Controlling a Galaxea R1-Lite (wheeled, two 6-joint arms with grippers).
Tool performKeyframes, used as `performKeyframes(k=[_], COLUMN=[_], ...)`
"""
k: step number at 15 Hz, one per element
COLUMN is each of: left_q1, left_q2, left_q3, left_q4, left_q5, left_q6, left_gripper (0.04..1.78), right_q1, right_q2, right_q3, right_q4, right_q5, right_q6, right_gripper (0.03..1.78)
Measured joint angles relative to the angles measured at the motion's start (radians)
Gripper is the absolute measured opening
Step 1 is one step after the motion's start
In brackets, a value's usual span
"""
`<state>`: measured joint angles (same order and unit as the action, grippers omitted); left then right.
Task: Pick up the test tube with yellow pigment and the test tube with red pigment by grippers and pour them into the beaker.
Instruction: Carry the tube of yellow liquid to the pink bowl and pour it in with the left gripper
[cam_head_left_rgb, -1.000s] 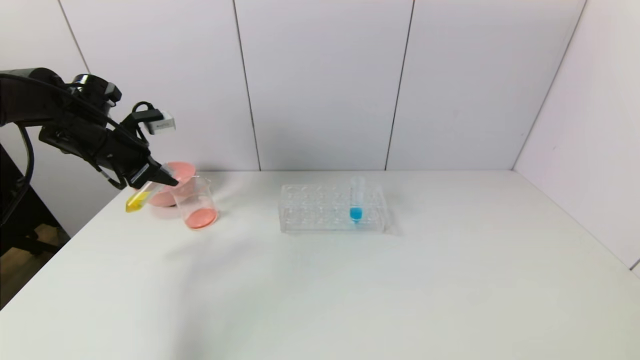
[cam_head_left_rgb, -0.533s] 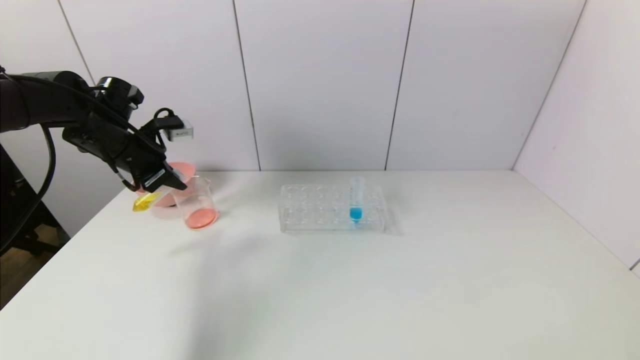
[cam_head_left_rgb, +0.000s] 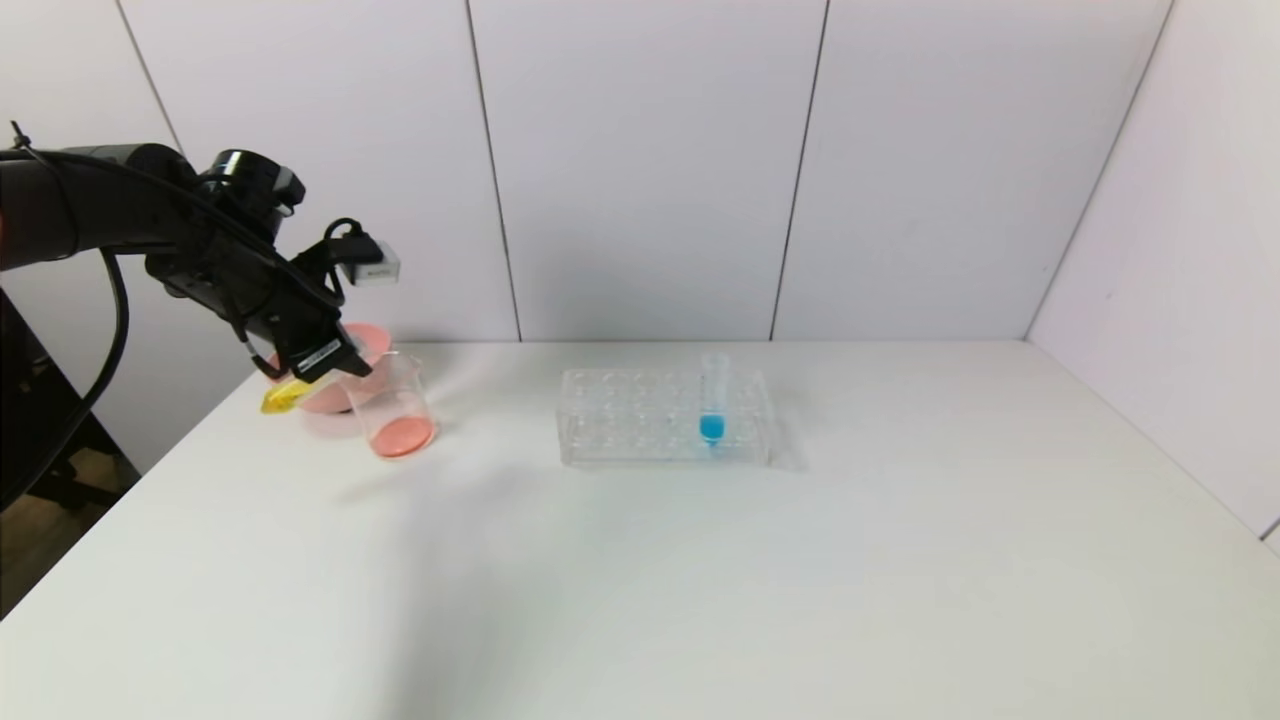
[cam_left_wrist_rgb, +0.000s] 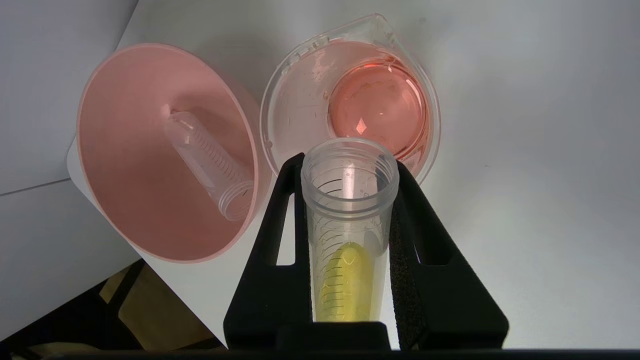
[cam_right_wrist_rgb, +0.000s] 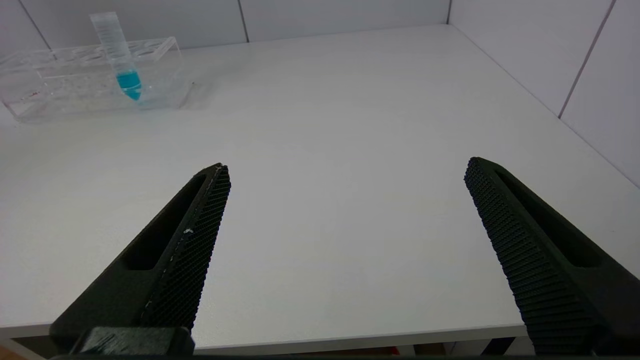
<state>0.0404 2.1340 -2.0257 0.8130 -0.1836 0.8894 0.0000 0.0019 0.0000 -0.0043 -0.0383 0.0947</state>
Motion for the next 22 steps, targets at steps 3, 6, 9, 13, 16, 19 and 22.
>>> performKeyframes(k=[3, 6, 9, 13, 16, 19, 22], left_q1=[-0.015, -0.032, -0.047, -0.059, -0.065, -0.079, -0.092], left_q2=[0.000, 0.000, 0.005, 0.012, 0.014, 0.013, 0.008], left_q3=[0.000, 0.000, 0.000, 0.000, 0.000, 0.000, 0.000], left_q4=[0.000, -0.003, -0.018, -0.018, -0.018, -0.021, -0.024], left_q5=[0.054, 0.104, 0.160, 0.229, 0.255, 0.291, 0.331], left_q6=[0.005, 0.009, 0.017, 0.029, 0.035, 0.040, 0.048], left_gripper=[0.45, 0.45, 0.45, 0.45, 0.45, 0.45, 0.45], right_q1=[0.000, 0.000, 0.000, 0.000, 0.000, 0.000, 0.000], right_q2=[0.000, 0.000, 0.000, 0.000, 0.000, 0.000, 0.000], right_q3=[0.000, 0.000, 0.000, 0.000, 0.000, 0.000, 0.000], right_q4=[0.000, 0.000, 0.000, 0.000, 0.000, 0.000, 0.000], right_q5=[0.000, 0.000, 0.000, 0.000, 0.000, 0.000, 0.000], right_q6=[0.000, 0.000, 0.000, 0.000, 0.000, 0.000, 0.000], right_gripper=[1.71, 1.71, 1.71, 1.71, 1.71, 1.71, 1.71])
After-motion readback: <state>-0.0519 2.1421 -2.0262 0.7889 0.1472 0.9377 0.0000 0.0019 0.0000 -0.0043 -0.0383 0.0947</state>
